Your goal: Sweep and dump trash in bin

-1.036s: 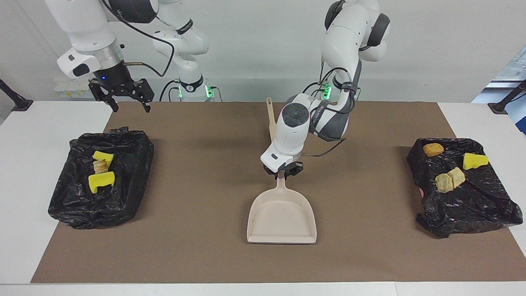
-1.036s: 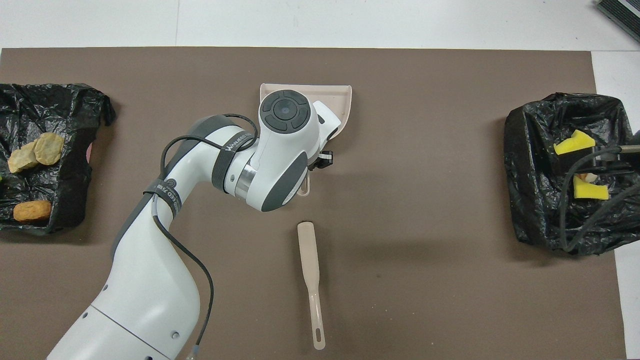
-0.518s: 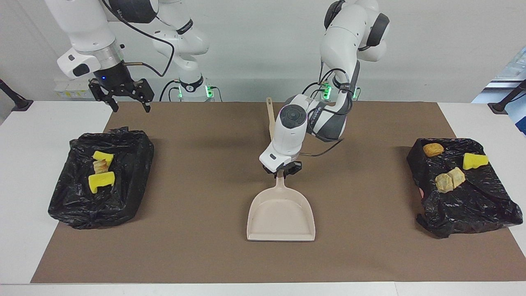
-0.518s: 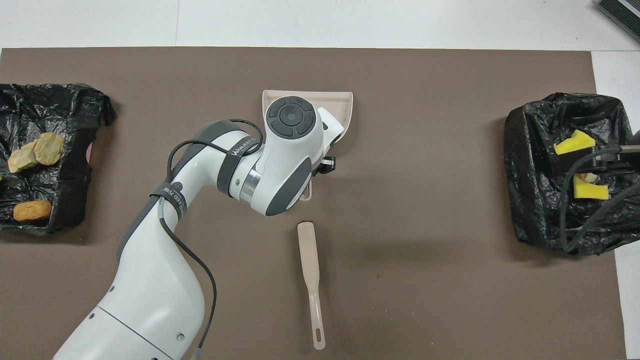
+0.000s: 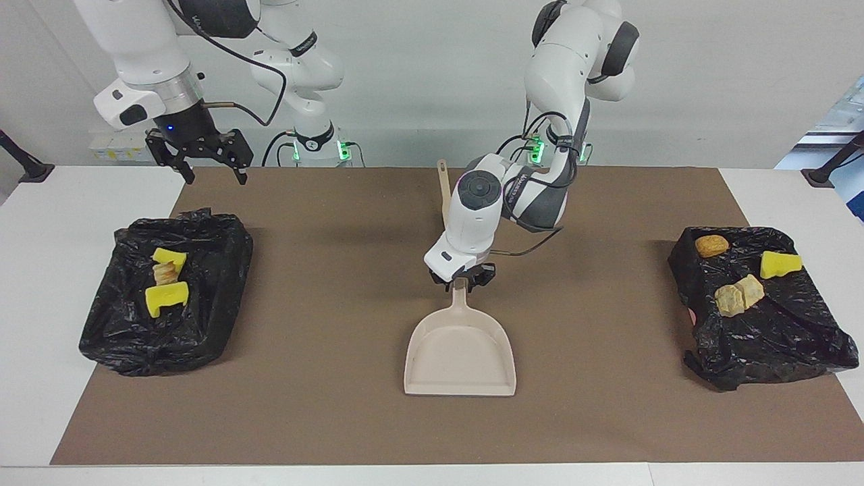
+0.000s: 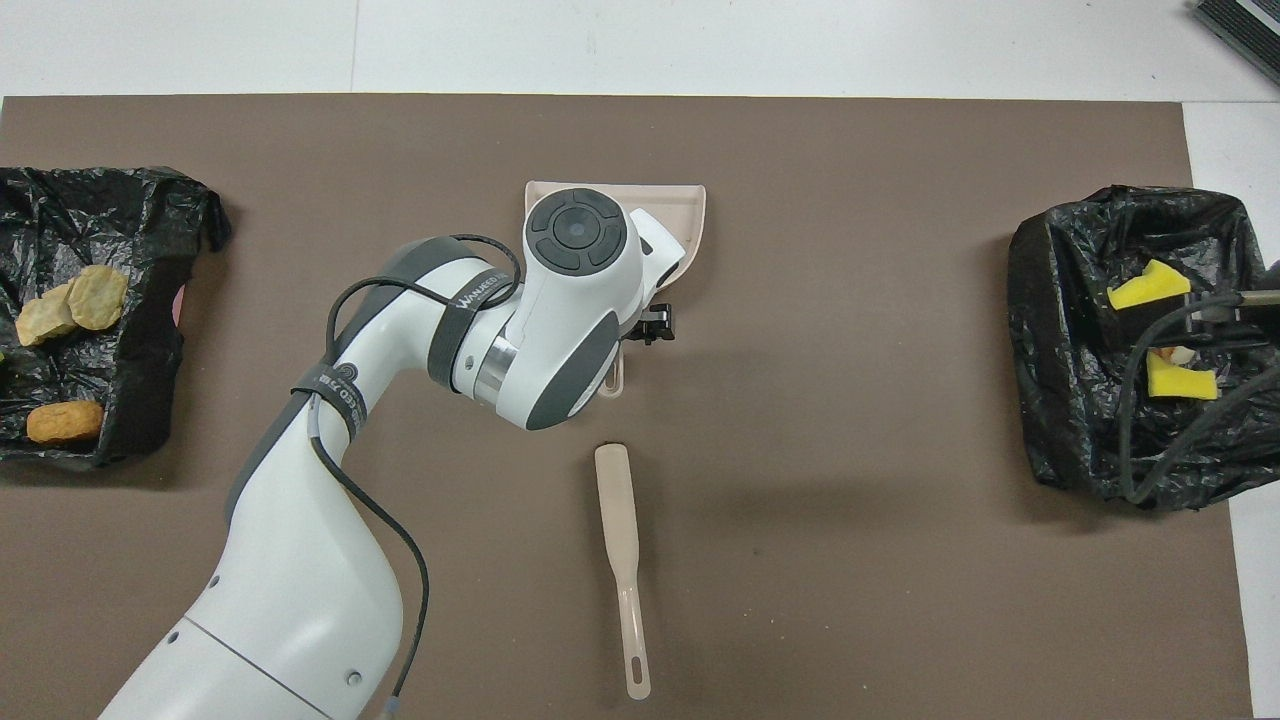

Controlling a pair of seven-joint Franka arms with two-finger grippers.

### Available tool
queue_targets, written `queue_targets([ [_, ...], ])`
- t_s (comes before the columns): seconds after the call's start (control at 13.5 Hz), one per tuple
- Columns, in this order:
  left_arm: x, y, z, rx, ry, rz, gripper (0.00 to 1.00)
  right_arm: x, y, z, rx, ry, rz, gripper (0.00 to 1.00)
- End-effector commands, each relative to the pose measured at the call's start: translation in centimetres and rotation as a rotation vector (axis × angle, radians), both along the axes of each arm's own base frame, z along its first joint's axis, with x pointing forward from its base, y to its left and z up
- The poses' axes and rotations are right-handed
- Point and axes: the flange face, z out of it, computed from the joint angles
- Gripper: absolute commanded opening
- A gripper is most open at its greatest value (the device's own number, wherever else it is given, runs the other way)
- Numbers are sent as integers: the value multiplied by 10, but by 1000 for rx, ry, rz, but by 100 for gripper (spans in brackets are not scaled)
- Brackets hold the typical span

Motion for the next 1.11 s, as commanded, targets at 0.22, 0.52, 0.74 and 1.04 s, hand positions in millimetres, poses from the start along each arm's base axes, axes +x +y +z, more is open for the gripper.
queue_targets([
  [0.22,6,79,70,34,-89,7,100,-4,2,4,2,8,-18,100],
  [0.52,8,151,114,51,-140,-15,100,-4,2,4,2,8,-18,100],
  [0.74,1,211,169,64,-141,-40,100,-4,2,4,2,8,-19,100],
  [1.04,0,277,223,48,-141,-19,100,-4,2,4,2,8,-18,100],
])
